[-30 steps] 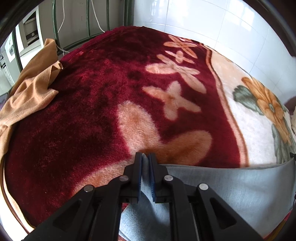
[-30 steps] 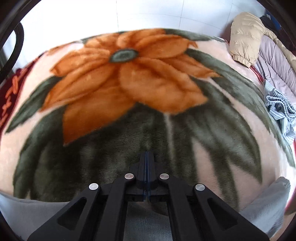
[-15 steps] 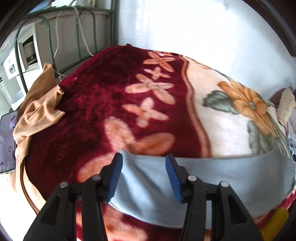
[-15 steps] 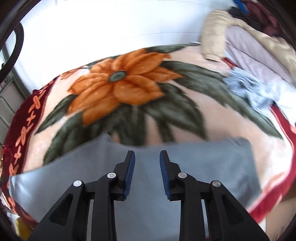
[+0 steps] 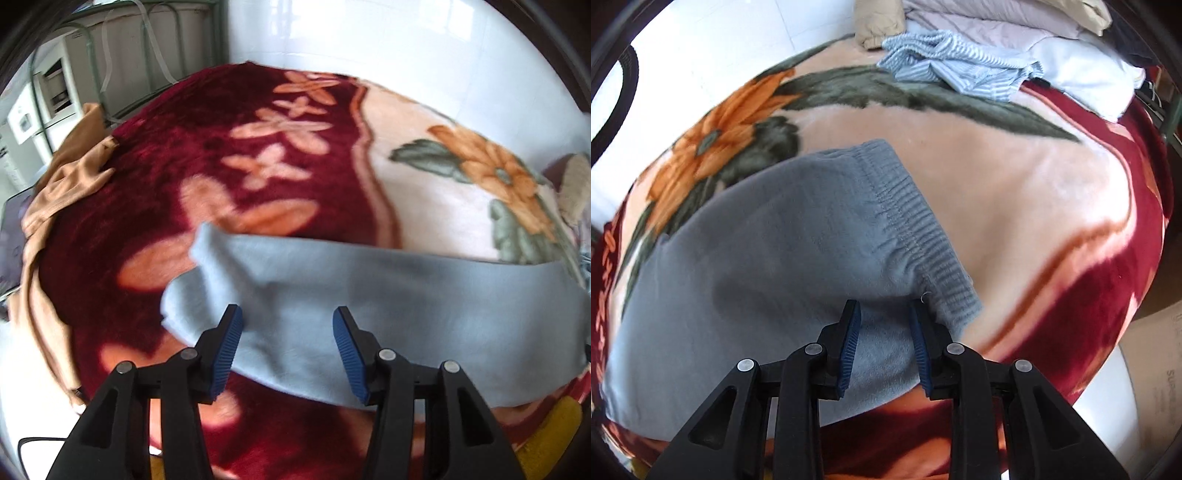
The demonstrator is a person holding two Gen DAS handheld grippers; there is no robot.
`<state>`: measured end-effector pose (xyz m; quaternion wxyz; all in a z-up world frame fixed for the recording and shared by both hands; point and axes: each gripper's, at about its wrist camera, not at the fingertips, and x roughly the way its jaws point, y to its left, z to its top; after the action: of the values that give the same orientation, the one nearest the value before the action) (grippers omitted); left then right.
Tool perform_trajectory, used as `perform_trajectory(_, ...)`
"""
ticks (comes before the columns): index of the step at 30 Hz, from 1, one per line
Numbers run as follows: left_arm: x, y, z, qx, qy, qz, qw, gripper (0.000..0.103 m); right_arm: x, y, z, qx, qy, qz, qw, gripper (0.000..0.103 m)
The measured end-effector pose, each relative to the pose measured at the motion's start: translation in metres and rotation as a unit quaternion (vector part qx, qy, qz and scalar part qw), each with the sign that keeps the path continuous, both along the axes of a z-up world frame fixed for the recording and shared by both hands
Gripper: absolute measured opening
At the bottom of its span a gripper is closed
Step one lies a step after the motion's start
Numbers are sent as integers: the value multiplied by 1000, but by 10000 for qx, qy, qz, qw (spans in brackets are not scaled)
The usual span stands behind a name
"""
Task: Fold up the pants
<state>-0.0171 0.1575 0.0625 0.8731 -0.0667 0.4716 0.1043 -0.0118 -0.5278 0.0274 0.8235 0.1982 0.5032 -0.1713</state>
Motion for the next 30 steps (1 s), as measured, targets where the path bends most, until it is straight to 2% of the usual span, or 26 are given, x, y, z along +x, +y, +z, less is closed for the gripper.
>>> perform_trajectory(4, -9, 17, 13, -99, -123, 214, 9996, 54, -5, 19, 16, -66, -101, 322, 9994, 30)
perform_trajectory(6, -12, 25, 20, -41, -128, 274, 9995, 54, -6, 34, 27, -117, -166, 484, 9986, 36)
perform_trajectory(11, -21, 51, 39, 535, -133, 536, 9970, 55, -8, 81, 56, -85, -465, 1010, 9938, 42)
perform_trajectory(13, -25, 62, 44, 586, -149, 610, 9963, 57, -9, 101, 64, -94, -530, 1243, 9908, 44)
perform_trajectory(16, -32, 79, 48, 322, -106, 610, 9976, 64, -12, 135, 75, -146, -632, 1601, 9850, 45)
perform_trajectory(20, -37, 83, 44, 149, -87, 560, 9983, 64, -16, 179, 77, -130, -671, 2024, 9769, 45)
perform_trajectory(24, -36, 77, 30, 117, -75, 498, 9987, 64, -13, 218, 66, -278, -336, 2374, 9704, 45)
perform_trajectory(30, -22, 84, 4, -585, -12, 774, 9953, 64, -12, 261, 52, -224, -136, 2845, 9583, 45)
